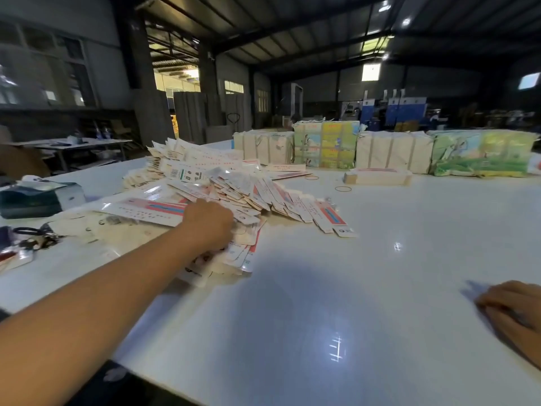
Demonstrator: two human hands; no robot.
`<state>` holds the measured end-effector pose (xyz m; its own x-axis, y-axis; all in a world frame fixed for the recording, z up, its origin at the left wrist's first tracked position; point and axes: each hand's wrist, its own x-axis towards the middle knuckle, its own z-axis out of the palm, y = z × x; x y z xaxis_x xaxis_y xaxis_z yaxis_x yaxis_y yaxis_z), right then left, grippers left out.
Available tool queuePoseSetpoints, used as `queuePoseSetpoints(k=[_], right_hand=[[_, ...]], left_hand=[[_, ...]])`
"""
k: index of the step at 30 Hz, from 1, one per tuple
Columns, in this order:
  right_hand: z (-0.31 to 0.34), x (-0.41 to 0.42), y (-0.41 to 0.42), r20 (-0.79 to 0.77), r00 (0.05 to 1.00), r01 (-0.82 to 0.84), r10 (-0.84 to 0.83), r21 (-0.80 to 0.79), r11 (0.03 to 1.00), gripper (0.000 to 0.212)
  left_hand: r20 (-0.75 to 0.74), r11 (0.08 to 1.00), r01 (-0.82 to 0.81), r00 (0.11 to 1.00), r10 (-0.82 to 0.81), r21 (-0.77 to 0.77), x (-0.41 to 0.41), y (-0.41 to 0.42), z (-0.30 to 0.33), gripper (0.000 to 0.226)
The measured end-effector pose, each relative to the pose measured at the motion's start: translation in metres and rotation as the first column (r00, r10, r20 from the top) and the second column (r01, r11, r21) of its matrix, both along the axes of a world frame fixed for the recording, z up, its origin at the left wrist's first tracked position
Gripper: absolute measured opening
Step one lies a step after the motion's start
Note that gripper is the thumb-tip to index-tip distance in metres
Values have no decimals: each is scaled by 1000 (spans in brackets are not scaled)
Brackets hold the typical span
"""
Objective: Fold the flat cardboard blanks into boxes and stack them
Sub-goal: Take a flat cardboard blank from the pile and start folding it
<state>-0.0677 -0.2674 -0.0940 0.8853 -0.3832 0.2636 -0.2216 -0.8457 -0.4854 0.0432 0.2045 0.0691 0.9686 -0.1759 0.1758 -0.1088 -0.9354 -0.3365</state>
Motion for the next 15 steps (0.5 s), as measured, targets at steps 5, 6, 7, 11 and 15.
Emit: queuePoseSetpoints(k=[5, 6, 7, 11, 15], right_hand=[[-8, 21, -5, -86, 985, 150, -149, 7, 989, 17], [-9, 18, -3, -59, 987, 153, -152, 21, 988, 21], [-9, 12, -1, -29, 993, 119, -118, 32, 992, 25], [10, -25, 10, 4, 993, -119, 119, -71, 990, 69], [50, -71, 37, 187, 952, -170, 243, -338, 926, 42]], left_hand=[[144, 996, 43, 988, -54, 74, -17, 5, -29, 15], [158, 997, 48, 986, -58, 67, -17, 6, -28, 15], [165, 998, 42, 985, -50, 49, -18, 8, -26, 15], [219, 998, 27, 975, -39, 57, -29, 11, -10, 17], [297, 990, 63, 950, -97, 124, -56, -10, 22, 20]])
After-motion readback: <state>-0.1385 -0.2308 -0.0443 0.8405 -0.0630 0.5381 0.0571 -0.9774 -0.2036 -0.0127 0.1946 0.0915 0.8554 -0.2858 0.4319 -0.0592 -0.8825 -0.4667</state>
